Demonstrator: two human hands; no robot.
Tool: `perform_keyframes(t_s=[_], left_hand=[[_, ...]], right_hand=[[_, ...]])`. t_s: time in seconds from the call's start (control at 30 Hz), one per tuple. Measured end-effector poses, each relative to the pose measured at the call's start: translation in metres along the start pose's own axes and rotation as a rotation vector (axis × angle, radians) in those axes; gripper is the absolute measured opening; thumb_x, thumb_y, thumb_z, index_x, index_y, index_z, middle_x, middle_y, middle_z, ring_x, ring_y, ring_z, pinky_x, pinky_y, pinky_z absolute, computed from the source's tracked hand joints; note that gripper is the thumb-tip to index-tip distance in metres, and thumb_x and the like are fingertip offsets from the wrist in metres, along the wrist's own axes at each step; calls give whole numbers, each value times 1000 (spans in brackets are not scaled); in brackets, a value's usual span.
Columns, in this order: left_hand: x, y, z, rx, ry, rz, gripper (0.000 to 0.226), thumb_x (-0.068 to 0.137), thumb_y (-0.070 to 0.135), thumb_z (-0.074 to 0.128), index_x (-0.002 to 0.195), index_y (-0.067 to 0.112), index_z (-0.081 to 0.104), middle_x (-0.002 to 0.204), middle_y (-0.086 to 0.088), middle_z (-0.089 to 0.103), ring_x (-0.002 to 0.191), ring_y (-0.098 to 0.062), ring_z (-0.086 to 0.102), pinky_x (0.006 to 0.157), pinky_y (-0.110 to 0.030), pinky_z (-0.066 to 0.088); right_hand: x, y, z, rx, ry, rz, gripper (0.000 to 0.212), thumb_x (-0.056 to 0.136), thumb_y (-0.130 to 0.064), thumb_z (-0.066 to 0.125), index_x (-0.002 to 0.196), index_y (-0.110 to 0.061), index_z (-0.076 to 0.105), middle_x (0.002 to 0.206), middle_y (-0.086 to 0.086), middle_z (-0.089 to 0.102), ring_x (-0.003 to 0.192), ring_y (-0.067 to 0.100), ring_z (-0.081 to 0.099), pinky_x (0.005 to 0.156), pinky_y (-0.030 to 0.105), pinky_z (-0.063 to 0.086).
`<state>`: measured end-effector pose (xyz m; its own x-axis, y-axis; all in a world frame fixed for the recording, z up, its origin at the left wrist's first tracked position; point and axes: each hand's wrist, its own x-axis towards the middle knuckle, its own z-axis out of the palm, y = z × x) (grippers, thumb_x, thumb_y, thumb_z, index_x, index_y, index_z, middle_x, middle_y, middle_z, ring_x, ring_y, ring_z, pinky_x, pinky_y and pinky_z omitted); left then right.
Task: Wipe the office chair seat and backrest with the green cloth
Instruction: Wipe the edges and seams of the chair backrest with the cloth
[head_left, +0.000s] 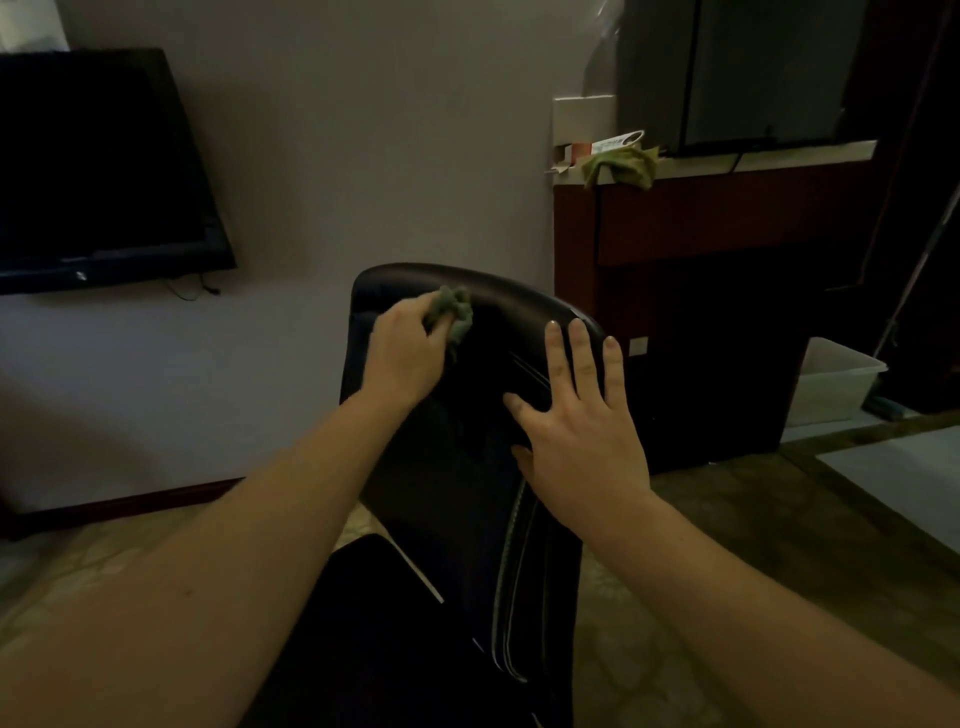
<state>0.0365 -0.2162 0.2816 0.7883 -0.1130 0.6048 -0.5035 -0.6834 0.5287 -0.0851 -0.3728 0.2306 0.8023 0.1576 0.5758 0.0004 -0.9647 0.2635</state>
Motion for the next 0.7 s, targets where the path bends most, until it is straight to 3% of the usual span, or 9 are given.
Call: perform_keyframes(t_s=[0.17,0.27,0.37,0.5,0.6,0.7], left_hand=[[-28,18,39,-94,19,-108,30,103,21,53,130,12,62,133,-5,62,122,-22,56,95,-24,36],[-28,15,40,-76,46,-88,30,103,23,53,131,14,62,136,-4,58,123,-19,55,96,-22,34],[-45,21,42,-115,29,-27,28,102,19,55,129,14,63,134,0,58,115,-6,51,94,-12,33],[-60,18,39,-112,-38,113,36,101,18,59,137,14,60,138,1,58,124,-10,52,107,-22,37],[-46,8,23,-3,-120,192,37,101,20,59,138,14,60,139,-1,58,128,-14,52,108,-24,35],[-27,1,14,37,-142,154,34,100,23,60,133,15,63,135,-3,62,124,-19,56,106,-30,42]], right_hand=[[0,6,7,9,9,0,46,90,-51,57,133,-35,59,160,28,5,148,48,-2,117,64,1],[0,5,11,22,38,-6,44,88,-49,60,129,-33,62,159,29,11,148,48,2,116,65,4],[1,3,13,25,59,13,40,87,-48,60,123,-31,66,159,28,14,148,49,4,116,66,4],[-1,5,18,20,93,-12,30,88,-49,59,105,-28,72,159,27,15,148,48,3,116,66,5],[-1,6,18,8,104,-29,37,90,-52,55,117,-31,69,160,27,12,148,48,1,116,65,5],[-1,5,15,-8,90,-28,45,90,-55,54,130,-34,61,160,28,9,148,48,-2,116,65,4]])
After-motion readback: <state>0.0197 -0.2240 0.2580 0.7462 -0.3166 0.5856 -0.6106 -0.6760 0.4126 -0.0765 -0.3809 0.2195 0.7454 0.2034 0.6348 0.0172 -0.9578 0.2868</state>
